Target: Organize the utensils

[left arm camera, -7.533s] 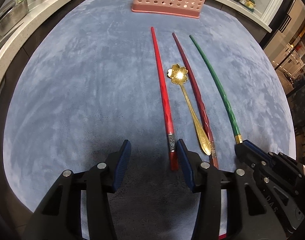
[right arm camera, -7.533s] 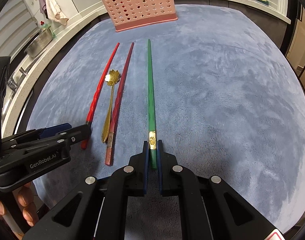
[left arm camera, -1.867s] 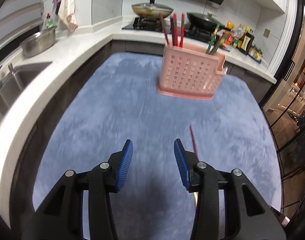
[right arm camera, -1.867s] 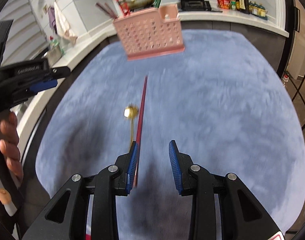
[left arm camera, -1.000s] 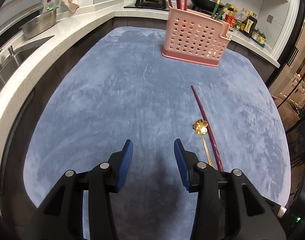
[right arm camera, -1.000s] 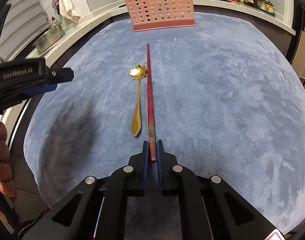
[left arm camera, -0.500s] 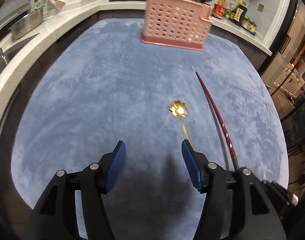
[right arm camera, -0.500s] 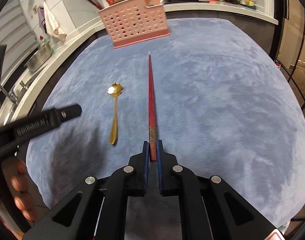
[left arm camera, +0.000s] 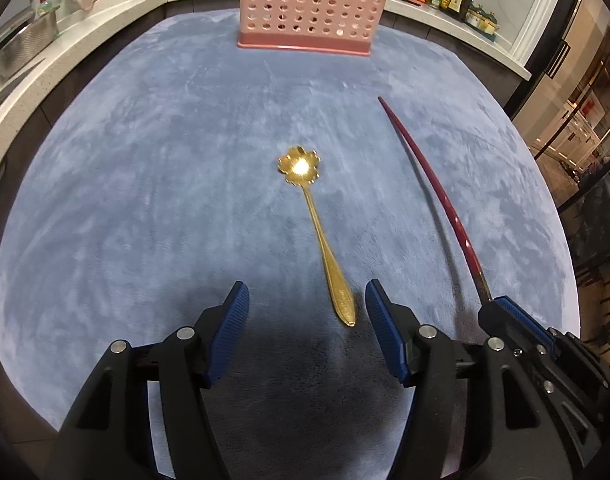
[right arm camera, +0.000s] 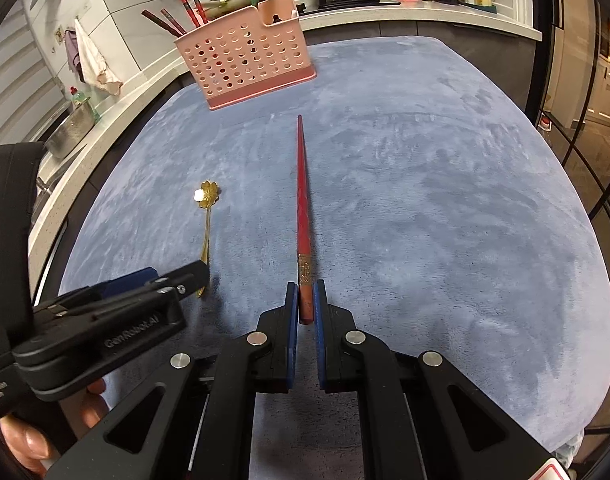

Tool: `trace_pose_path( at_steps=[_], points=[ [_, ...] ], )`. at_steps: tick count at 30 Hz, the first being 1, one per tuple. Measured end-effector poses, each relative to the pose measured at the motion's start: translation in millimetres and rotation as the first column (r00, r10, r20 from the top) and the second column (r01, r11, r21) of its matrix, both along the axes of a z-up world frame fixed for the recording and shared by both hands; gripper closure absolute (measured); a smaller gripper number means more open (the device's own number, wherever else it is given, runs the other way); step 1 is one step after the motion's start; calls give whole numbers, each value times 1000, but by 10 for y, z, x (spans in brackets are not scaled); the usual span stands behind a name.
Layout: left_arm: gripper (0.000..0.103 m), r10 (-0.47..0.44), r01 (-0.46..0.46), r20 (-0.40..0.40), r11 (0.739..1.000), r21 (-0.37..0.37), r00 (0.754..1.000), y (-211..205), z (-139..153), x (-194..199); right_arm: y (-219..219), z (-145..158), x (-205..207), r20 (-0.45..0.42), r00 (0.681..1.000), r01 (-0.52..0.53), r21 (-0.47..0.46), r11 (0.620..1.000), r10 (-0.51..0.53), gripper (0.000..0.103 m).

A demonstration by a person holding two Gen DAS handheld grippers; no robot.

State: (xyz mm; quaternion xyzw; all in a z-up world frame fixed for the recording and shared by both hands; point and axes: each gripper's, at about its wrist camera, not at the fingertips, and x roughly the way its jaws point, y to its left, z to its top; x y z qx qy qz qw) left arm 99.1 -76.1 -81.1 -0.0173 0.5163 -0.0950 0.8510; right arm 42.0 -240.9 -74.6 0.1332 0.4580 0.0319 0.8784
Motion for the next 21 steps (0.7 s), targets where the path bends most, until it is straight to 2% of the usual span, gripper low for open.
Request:
trace_pose_path(
  at_steps=[6, 9, 15, 21],
  points=[
    [54, -7, 7, -2, 999, 31, 1000, -55, -61, 0, 4, -12, 1, -4, 1000, -6, 5, 1000, 6, 96],
    [61, -7, 7, 4, 999, 39, 1000, -49, -63, -5, 14, -19, 4, -5, 1000, -8, 6, 1000, 8, 96],
    [92, -16, 15, 13, 999, 41, 1000, -28, -47, -2, 43, -31, 0, -6, 1000, -15, 7, 1000, 15, 96],
    [93, -31, 30, 32, 999, 44, 999, -32, 29, -33, 69, 7, -8, 5, 1000, -20, 8, 1000, 20, 96]
  ],
)
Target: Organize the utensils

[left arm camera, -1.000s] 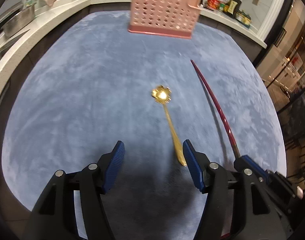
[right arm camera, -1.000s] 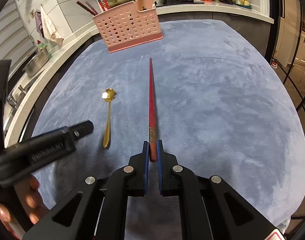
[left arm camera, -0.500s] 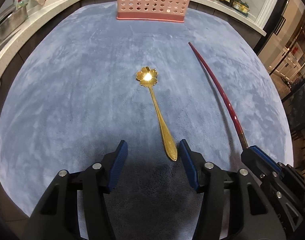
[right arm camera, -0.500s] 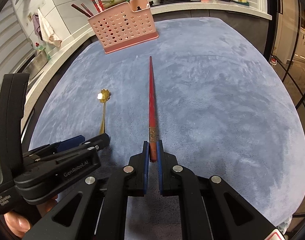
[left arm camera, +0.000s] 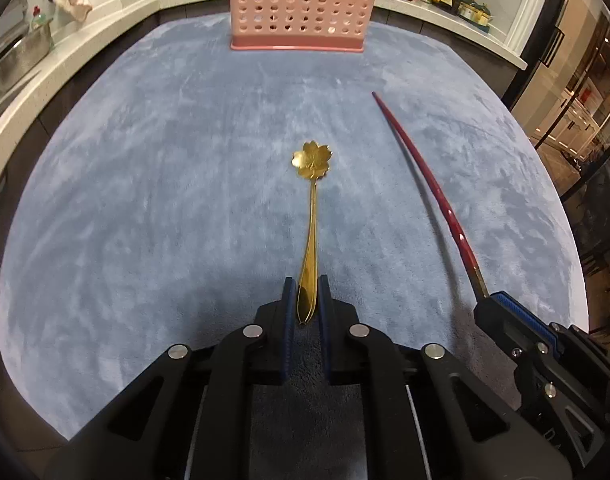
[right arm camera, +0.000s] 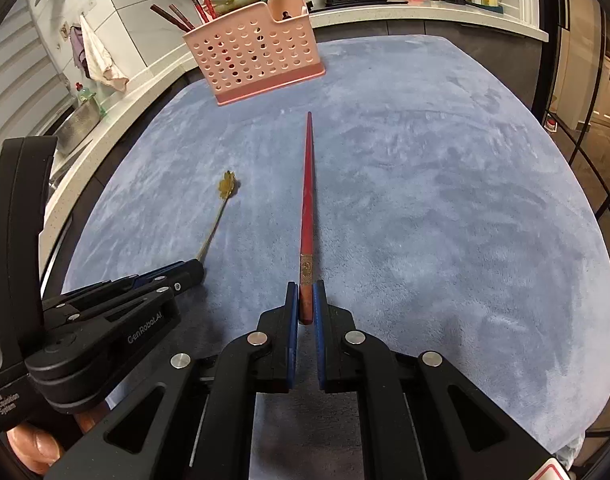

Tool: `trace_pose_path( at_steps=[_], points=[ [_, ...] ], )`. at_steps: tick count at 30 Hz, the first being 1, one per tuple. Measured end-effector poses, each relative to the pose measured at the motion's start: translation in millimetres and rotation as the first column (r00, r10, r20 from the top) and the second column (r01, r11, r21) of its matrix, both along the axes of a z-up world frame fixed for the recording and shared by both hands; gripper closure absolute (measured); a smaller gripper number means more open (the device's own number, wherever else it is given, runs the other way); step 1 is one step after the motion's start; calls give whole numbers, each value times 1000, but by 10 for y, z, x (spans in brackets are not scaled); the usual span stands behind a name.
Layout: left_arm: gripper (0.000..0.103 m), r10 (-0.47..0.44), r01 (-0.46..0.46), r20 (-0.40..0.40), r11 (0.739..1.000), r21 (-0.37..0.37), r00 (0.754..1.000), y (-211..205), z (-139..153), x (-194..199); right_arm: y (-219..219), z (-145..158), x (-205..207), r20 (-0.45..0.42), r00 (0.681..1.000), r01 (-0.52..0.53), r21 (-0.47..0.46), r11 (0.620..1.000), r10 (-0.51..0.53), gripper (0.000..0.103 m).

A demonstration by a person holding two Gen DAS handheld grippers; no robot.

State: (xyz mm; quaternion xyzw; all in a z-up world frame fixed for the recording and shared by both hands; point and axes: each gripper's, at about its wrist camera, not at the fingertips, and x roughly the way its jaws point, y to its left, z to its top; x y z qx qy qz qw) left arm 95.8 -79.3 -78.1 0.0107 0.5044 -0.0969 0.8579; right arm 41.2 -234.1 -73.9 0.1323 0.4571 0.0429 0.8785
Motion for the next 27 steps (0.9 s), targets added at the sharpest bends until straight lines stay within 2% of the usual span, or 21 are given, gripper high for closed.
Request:
trace_pose_path(
  at_steps=[5, 8, 19, 27],
  points=[
    [96, -3, 3, 38, 1000, 3, 999, 17, 175, -12, -9, 102, 9, 20, 1000, 7, 14, 1000, -8, 96],
    [102, 5, -5, 66, 1000, -4, 998, 65, 347, 9, -14, 213, 22, 40, 999, 13, 19, 1000, -13, 96],
    [102, 49, -42, 159, 998, -46, 986, 303, 937, 237, -11, 785, 209, 143, 990, 13, 29, 999, -17, 96],
    [102, 68, -55, 235, 997, -61, 970, 469, 1433, 476, -5, 1291, 469, 239, 971, 6, 12, 1000, -9, 96]
  ],
)
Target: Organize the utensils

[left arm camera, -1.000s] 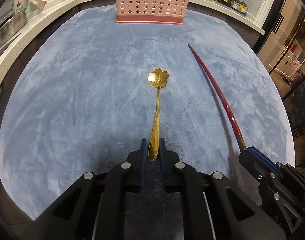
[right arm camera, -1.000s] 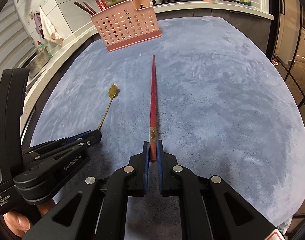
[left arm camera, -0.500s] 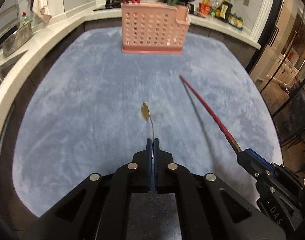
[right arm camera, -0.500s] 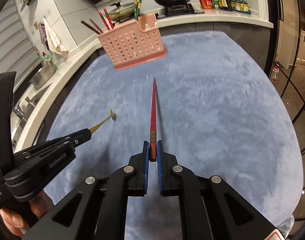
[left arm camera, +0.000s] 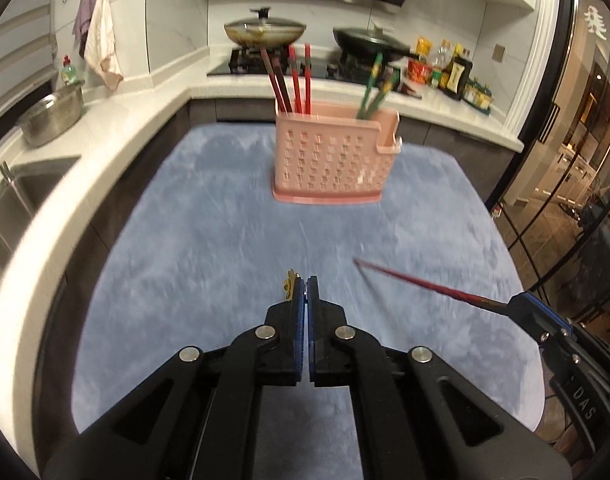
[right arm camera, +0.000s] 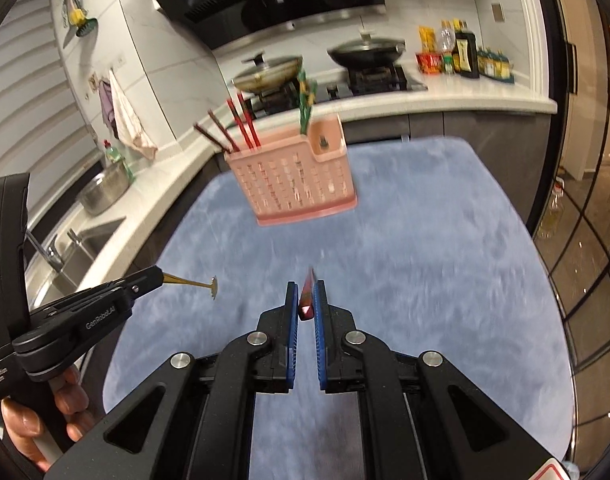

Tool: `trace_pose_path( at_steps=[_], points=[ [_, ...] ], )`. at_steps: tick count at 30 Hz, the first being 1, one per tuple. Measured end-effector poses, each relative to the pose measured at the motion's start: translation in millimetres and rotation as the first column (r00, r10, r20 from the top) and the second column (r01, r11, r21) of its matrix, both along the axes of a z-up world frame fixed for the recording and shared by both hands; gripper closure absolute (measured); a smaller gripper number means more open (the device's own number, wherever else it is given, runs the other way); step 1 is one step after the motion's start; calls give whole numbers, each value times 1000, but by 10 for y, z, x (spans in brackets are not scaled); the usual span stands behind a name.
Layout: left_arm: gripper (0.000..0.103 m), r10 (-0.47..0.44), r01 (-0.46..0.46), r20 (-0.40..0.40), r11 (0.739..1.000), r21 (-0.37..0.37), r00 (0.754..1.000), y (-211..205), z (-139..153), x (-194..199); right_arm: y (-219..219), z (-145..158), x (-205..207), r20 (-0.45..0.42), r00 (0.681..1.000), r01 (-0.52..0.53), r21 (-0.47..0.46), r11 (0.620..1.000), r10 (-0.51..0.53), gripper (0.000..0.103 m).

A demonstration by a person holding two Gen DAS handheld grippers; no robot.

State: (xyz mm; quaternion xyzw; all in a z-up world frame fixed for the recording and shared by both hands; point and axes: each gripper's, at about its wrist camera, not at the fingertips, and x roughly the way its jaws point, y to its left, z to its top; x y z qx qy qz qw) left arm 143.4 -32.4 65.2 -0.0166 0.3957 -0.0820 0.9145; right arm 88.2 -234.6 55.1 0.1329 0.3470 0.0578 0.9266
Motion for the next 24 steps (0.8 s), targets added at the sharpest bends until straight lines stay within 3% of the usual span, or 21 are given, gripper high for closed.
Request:
trace_pose_path(
  at_steps=[18, 24],
  points=[
    [102, -23, 26, 107, 999, -19, 994, 107, 974, 652, -23, 939, 682, 167, 986, -14, -22, 1000, 17, 96],
    [102, -39, 45, 128, 998, -46, 991, 34, 1291, 980, -108, 1340, 1028, 236, 972, -5, 12, 1000, 2, 96]
  ],
)
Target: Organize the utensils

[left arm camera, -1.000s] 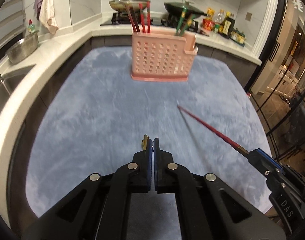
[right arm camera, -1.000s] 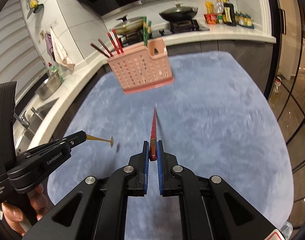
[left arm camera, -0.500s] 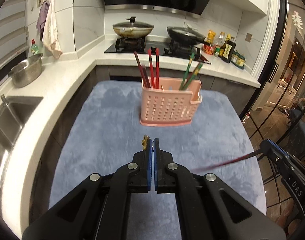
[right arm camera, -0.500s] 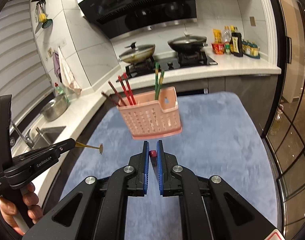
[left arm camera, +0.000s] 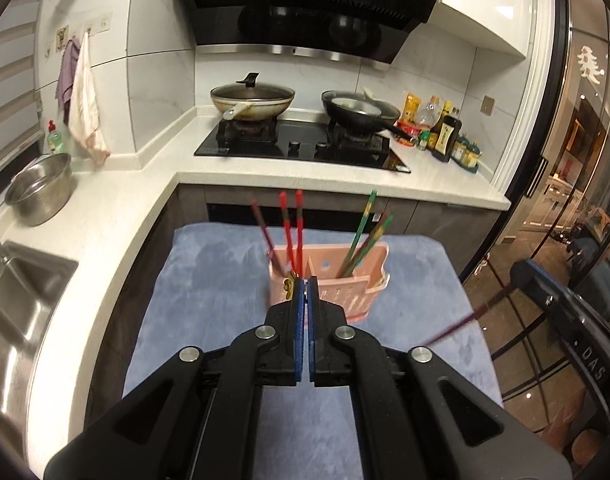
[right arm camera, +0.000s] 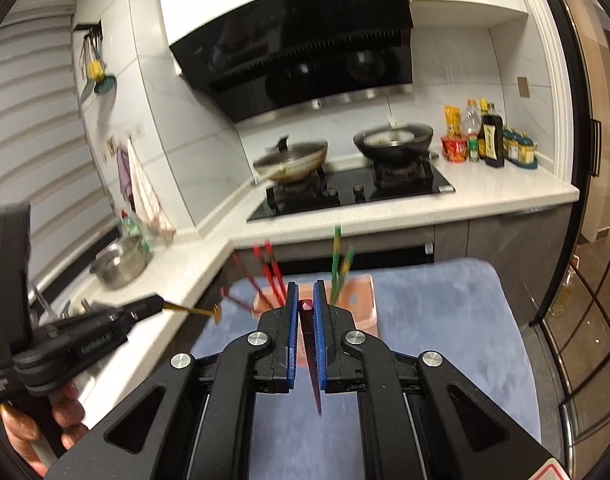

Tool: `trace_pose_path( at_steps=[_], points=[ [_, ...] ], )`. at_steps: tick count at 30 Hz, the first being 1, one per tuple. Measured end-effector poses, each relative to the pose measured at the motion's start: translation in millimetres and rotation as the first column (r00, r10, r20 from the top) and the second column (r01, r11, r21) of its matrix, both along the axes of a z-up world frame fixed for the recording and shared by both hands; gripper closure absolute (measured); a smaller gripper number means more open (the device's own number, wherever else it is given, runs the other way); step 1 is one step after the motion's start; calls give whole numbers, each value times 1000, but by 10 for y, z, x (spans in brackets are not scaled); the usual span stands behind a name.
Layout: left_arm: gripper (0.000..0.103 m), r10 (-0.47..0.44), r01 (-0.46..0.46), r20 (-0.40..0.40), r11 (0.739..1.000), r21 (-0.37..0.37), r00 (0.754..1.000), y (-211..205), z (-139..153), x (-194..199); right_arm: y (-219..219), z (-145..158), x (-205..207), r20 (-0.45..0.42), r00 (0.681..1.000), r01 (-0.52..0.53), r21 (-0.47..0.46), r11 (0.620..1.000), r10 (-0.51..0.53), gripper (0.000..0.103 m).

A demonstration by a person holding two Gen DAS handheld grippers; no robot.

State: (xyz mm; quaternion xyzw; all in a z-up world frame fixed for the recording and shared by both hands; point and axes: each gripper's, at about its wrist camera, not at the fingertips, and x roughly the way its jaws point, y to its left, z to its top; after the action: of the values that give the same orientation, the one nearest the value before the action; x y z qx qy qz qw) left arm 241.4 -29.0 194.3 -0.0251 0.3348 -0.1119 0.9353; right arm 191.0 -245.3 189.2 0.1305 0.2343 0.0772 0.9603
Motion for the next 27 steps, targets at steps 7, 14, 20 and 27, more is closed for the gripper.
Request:
trace_pose_path(
  at_steps=[7, 14, 20, 27],
  points=[
    [102, -8, 6, -41, 999, -51, 999, -20, 124, 457, -12, 411, 423, 85, 996, 22, 5, 1000, -22, 96],
    [102, -9, 2, -110, 998, -63, 994, -41, 39, 859, 12, 559, 912, 117, 992, 35, 12, 999, -36, 96],
    [102, -4, -5, -157, 998, -55, 988, -58, -145, 1072, -12, 582, 1266, 125, 991, 49, 24, 999, -51, 96],
    [102, -1, -8, -210, 999, -46, 978, -99, -450, 1288, 81, 192, 1532, 48, 998, 32, 7, 999, -32, 96]
  ],
)
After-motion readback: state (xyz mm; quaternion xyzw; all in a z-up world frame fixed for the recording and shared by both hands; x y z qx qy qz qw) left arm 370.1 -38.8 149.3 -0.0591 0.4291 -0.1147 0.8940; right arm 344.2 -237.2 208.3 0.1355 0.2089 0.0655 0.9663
